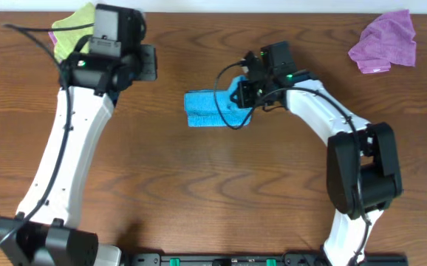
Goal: Fold the cloth
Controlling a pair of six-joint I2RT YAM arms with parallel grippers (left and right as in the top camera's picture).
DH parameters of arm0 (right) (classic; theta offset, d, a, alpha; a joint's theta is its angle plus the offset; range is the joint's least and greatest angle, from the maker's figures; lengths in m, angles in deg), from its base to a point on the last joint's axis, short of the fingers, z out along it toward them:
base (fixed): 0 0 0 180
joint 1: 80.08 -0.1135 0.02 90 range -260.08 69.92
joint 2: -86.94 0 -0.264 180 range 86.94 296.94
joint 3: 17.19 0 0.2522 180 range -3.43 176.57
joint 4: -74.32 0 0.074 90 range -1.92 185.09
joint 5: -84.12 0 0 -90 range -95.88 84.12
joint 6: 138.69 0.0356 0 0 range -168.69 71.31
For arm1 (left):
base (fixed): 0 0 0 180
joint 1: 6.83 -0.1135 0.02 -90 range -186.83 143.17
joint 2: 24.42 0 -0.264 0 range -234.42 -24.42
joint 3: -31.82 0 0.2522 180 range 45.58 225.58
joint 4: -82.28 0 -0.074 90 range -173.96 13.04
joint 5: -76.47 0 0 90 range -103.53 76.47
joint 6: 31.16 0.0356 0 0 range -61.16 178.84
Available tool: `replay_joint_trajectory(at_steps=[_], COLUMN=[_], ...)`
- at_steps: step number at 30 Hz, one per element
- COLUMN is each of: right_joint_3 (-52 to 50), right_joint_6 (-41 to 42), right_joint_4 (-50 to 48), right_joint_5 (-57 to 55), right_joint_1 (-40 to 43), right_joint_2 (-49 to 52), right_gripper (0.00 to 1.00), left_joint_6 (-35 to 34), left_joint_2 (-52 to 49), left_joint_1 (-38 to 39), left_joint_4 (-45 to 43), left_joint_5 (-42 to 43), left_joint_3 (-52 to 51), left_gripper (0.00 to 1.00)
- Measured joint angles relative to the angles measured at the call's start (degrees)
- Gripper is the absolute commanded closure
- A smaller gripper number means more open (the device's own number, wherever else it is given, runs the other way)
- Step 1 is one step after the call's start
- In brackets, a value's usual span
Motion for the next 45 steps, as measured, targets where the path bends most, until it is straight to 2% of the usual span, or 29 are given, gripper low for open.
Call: replay_joint_trajectory(at_steps=[8, 17, 23, 39, 40, 42, 45], right_joint_3=[0.0, 0.0, 0.0, 0.0, 0.0, 0.0, 0.0], right_joint_6=[0.0, 0.4, 1.8, 2.9, 2.9, 3.1, 2.8], right_joint_4=[-2.6, -3.2, -7.6, -5.5, -5.5, -5.5, -5.6], right_joint_5=[-3.3, -3.9, -3.0, -1.9, -1.9, -1.9, -1.3], right_joint_1=[-7.3, -8.0, -8.1, -8.2, -8.3, -8.5, -9.1], right_joint_2=[0.3, 4.7, 4.9, 5.2, 5.2, 5.3, 5.4], right_gripper=[0.99, 0.99, 0.99, 0.99, 0.95, 0.64, 0.47], left_joint_6=[0.0, 0.0, 0.1, 0.1, 0.1, 0.1, 0.1], left_joint_2=[-0.2, -0.2, -0.2, -0.2, -0.2, -0.2, -0.2], left_joint_1=[-1.6, -1.6, -1.6, -1.6, -1.6, -1.6, -1.6], left_joint_4=[3.7, 3.7, 3.7, 3.7, 3.7, 3.7, 3.7], left_joint_5=[0.8, 2.8, 2.9, 3.0, 3.0, 3.0, 3.0], left_joint_3=[0.0, 0.0, 0.0, 0.0, 0.0, 0.0, 0.0], left_gripper=[0.94, 0.94, 0.94, 0.94, 0.94, 0.94, 0.94])
